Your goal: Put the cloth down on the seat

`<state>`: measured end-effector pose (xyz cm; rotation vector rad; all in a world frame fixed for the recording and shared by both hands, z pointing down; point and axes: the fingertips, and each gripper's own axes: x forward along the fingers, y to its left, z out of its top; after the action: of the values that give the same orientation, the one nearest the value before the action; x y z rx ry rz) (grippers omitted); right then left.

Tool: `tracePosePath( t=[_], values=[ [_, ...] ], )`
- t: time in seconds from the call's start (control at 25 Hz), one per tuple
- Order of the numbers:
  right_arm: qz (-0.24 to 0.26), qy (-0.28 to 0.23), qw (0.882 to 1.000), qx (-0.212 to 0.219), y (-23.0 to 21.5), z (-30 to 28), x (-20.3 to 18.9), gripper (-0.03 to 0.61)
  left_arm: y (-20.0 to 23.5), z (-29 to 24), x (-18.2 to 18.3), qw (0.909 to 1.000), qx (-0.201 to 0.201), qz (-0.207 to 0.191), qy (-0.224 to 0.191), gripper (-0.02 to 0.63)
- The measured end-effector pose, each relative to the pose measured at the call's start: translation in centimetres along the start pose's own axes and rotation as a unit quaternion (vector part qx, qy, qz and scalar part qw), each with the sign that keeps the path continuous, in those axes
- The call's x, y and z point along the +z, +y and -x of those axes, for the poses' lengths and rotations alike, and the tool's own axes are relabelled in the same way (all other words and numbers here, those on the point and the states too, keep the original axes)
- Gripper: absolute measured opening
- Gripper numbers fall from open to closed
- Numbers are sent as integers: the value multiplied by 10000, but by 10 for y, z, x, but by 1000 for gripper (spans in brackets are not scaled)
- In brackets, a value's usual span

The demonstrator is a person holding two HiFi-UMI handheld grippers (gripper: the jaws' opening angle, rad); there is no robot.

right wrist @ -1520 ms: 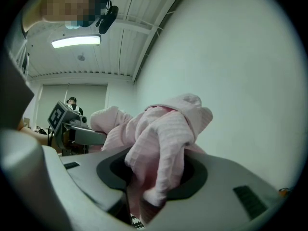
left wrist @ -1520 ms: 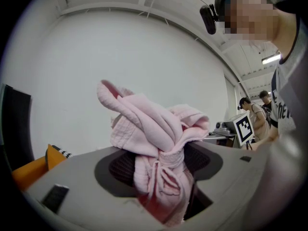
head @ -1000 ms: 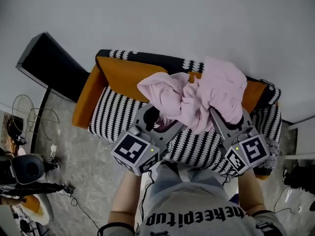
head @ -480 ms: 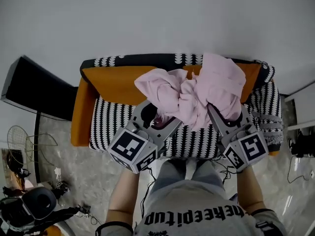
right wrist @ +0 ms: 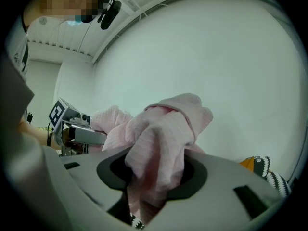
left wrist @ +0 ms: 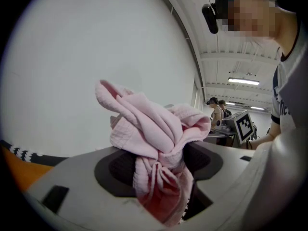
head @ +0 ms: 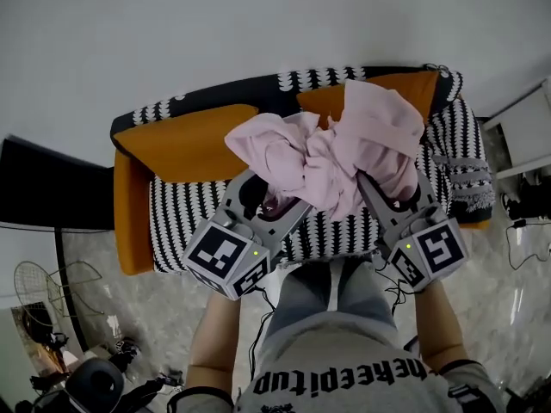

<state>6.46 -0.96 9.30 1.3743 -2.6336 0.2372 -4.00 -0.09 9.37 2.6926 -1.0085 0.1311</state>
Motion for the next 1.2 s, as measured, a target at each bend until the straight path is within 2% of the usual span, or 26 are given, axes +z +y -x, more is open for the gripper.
tracePosePath(
  t=[0.4, 1.2],
  values=[
    [-220, 389, 9989, -150, -9, -8, -39, 184, 9, -16, -39, 9988, -159, 281, 381, 313],
    [-716, 1190, 9903, -64, -27, -29, -150, 184, 26, -45, -147, 9895, -69, 813, 1191, 312]
  ],
)
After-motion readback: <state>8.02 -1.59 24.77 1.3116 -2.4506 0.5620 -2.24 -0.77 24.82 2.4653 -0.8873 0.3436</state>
